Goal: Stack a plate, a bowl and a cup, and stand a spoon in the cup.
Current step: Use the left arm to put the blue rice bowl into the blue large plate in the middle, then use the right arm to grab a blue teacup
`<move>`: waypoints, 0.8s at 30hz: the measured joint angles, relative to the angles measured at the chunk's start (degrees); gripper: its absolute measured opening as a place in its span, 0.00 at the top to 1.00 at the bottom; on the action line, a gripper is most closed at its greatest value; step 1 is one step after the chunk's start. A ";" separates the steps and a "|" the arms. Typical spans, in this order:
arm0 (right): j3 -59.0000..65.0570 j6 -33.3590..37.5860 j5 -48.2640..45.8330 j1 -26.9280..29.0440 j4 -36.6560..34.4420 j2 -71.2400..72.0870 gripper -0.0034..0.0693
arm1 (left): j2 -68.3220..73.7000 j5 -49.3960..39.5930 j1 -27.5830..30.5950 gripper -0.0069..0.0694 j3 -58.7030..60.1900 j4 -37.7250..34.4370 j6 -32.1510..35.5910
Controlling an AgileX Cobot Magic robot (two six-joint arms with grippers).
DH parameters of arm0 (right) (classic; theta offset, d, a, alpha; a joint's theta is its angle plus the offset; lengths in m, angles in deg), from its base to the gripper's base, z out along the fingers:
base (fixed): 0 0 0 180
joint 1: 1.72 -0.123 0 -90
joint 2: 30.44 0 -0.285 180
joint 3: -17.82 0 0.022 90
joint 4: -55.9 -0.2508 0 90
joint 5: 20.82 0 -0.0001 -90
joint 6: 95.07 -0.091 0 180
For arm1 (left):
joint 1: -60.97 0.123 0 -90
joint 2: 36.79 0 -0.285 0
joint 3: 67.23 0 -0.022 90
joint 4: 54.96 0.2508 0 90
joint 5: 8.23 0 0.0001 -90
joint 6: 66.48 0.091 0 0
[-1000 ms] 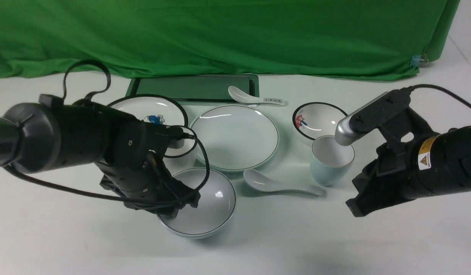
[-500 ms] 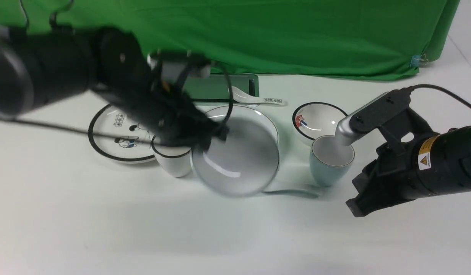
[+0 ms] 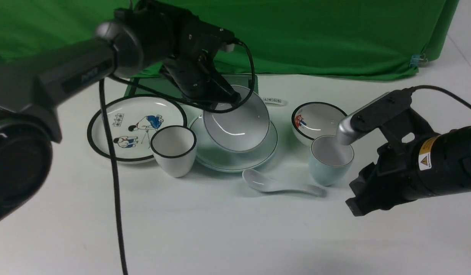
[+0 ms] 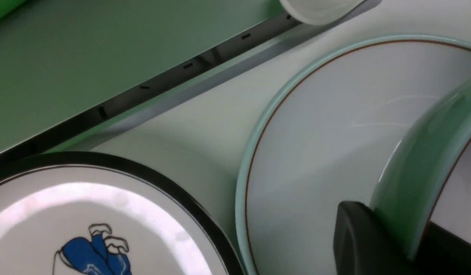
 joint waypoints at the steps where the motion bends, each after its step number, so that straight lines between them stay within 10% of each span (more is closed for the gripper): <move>1: -0.60 -0.86 -0.79 0.42 -0.07 -0.16 0.59 | 0.89 0.15 0.00 0.92 -0.36 -0.06 -0.05; 9: -12.89 -1.21 -5.71 6.04 -3.67 -6.65 0.42 | 2.37 0.09 0.00 0.83 -0.96 -0.47 0.29; 19: -24.36 -1.02 -6.02 8.89 -4.45 -23.82 0.41 | 0.02 -4.75 0.05 0.34 -0.96 6.12 0.06; 24: -26.72 -0.74 -6.07 9.50 -3.14 -29.48 0.41 | -9.80 -7.18 0.23 0.35 -0.96 6.99 -0.08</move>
